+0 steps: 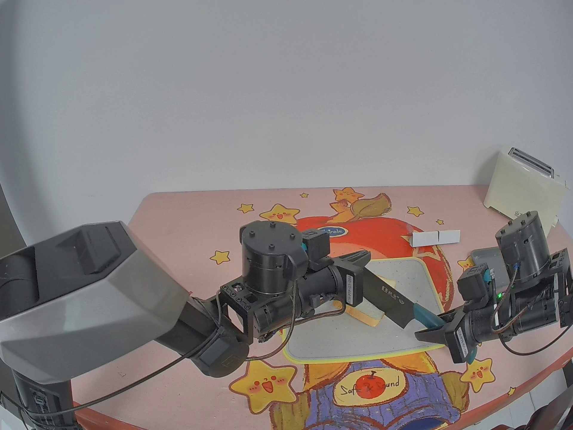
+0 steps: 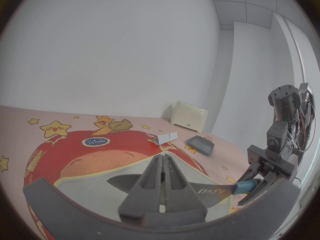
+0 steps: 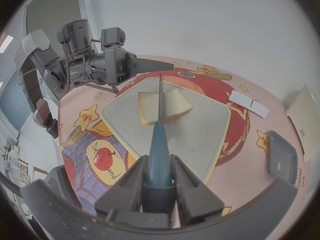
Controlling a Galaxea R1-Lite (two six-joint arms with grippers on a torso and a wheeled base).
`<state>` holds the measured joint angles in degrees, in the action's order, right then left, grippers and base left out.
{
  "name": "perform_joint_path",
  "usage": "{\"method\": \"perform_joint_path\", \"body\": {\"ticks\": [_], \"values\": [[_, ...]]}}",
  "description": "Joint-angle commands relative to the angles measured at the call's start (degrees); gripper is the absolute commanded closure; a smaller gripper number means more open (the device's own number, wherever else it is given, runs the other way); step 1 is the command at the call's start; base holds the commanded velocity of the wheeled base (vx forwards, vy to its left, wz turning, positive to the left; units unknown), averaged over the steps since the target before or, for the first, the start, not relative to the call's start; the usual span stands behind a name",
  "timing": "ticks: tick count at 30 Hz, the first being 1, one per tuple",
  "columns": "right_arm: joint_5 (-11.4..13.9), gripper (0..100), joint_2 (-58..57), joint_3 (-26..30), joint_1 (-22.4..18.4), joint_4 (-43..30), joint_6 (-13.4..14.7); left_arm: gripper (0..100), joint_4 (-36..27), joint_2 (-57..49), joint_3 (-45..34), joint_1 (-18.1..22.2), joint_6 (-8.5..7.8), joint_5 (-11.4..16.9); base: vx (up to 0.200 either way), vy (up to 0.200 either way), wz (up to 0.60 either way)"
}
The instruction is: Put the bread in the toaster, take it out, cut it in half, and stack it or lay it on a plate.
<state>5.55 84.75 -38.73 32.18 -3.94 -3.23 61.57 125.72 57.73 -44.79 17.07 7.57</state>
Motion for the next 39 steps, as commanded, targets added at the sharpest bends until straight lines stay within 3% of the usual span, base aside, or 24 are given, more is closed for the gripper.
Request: {"method": "perform_joint_path", "body": {"ticks": [1,30,39], "values": [[-0.01,100,0.15,-0.03,-0.02,-0.02,-0.02,100,-0.05,0.14,-0.61,-0.04,0.07,-0.01,0.000,0.000,0.00],[-0.01,100,0.24,-3.19,-0.10,-0.28,-0.02,100,0.12,1.72,-0.43,0.58,-0.02,-0.01,0.000,0.000,0.00],[-0.01,100,1.03,-1.79,-0.10,-0.28,0.07,100,0.12,1.10,-0.17,0.49,-0.02,0.08,0.000,0.000,0.00]]}}
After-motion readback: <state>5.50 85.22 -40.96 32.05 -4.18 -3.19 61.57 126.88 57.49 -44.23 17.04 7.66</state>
